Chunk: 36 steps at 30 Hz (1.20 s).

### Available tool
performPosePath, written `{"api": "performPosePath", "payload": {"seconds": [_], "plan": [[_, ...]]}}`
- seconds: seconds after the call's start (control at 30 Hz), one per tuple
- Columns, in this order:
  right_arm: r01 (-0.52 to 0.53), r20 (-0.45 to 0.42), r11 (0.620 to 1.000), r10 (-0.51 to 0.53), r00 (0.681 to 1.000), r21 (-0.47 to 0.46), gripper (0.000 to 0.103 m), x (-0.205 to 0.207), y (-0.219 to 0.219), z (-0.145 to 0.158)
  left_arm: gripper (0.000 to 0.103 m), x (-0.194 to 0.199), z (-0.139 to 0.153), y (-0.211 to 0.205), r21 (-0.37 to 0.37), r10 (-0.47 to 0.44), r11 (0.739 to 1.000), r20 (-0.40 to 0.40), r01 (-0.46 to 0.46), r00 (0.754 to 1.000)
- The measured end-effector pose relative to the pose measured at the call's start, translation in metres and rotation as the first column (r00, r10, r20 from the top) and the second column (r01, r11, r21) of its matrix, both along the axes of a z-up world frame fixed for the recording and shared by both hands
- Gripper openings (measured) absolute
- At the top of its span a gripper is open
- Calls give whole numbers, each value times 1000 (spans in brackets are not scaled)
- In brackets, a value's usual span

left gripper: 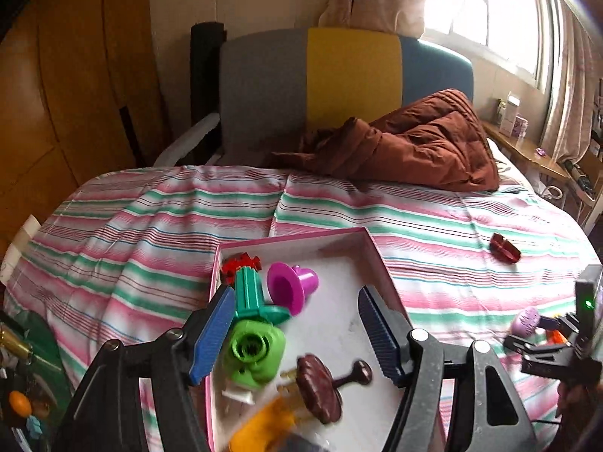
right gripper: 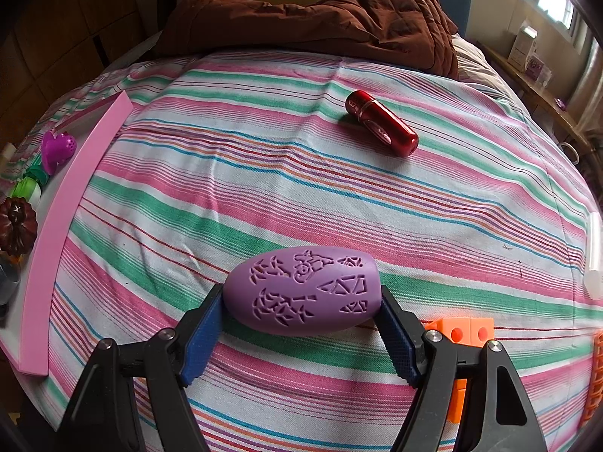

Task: Organize rigid objects
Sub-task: 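Carry the patterned egg toward the tray with the right gripper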

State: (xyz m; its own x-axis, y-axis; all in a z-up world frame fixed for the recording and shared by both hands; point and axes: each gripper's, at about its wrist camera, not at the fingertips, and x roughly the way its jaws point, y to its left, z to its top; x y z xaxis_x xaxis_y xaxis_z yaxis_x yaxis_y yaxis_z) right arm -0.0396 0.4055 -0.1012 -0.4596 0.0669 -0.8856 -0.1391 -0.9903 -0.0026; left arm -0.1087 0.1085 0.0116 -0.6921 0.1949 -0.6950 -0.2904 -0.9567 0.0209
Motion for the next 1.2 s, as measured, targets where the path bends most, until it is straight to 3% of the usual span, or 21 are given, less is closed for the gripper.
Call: {"api": "performPosePath", "payload": {"seconds": [0.5, 0.9, 1.2], "plan": [[-2, -11, 1000, 2, 1000, 15, 76, 0, 0, 0, 69, 49, 9, -15, 20, 14, 1000, -1, -14, 1000], [9, -12, 1000, -8, 1000, 15, 76, 1, -1, -1, 69, 63, 5, -43, 16, 57, 998, 10, -57, 998], [81, 3, 997, -81, 997, 15, 76, 3, -8, 2, 69, 68, -4, -59, 21, 78, 997, 31, -78, 996]]}}
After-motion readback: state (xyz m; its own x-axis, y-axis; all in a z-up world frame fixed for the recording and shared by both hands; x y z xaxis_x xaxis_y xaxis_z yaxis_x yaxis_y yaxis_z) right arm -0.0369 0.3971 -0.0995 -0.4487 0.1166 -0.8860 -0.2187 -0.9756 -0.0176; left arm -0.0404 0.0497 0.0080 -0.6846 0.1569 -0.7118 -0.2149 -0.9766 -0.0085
